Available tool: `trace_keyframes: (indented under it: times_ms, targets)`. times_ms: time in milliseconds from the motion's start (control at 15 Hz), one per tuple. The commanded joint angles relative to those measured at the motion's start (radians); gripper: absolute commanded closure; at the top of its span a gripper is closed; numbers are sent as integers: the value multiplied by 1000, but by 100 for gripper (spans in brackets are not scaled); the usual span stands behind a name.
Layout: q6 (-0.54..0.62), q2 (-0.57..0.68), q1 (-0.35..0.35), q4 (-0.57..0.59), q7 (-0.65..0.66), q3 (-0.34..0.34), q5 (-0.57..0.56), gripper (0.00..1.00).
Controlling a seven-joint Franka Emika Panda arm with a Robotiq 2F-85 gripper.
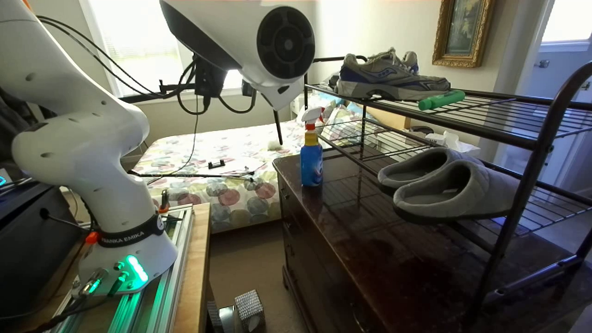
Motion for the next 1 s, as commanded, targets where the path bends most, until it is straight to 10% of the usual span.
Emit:
trace_keyframes:
  times_ms: [0, 933]
  targets:
    - [100, -54, -24, -65, -1, 43, 92, 93]
    - [422, -162, 17, -168, 20, 173, 220, 93]
